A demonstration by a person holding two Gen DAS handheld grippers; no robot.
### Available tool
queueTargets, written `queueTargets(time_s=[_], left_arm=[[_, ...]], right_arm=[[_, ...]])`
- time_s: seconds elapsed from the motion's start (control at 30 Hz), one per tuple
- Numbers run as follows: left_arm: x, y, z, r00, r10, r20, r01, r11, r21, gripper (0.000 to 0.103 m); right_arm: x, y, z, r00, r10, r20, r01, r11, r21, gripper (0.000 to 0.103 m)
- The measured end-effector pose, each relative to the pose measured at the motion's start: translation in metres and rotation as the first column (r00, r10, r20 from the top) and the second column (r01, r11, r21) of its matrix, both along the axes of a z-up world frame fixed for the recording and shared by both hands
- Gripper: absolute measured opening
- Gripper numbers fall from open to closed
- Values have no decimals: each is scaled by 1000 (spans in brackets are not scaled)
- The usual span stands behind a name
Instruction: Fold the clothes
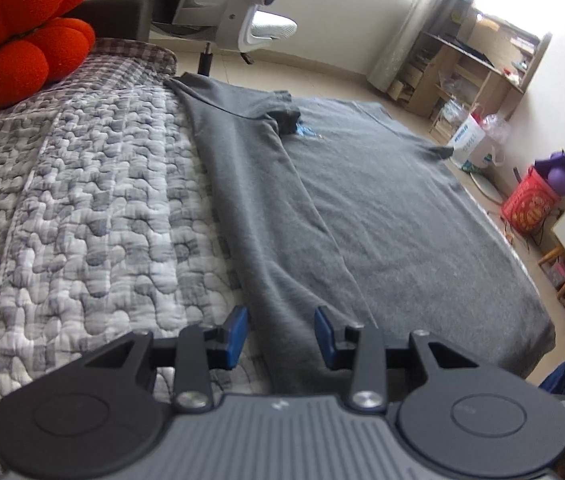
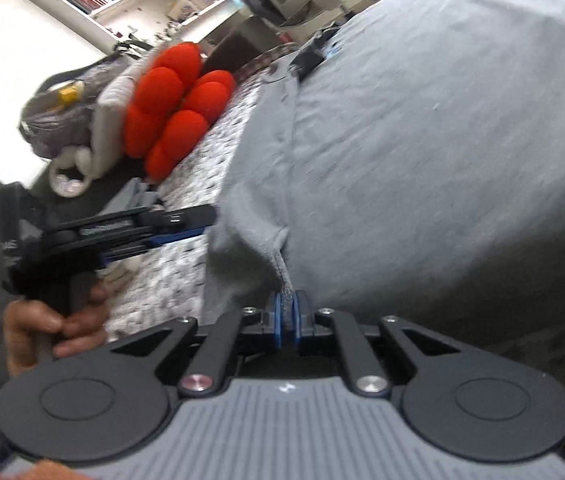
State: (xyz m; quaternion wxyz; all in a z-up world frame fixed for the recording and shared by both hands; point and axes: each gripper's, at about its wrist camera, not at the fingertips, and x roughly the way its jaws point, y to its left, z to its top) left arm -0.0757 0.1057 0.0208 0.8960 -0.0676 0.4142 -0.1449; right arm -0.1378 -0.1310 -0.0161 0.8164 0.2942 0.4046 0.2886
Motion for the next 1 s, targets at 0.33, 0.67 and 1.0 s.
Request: queueTargets(time_s=[0.33,0.67,1.0], left_arm=[[-43,-5,2,999,-48,15,46,993,108,39],[-125,-51,-14,970,-231,82,192,924,331,43],[-129,-79,-27,974,-134,184,25,866,499,51]], right_arm=[[-5,-14,-10,997,-29,-71,36,995,94,11],[-4,-17,6,996,-61,-62,71,981,179,11],[-5,-14,21,999,-44,-16,47,978,202,11]])
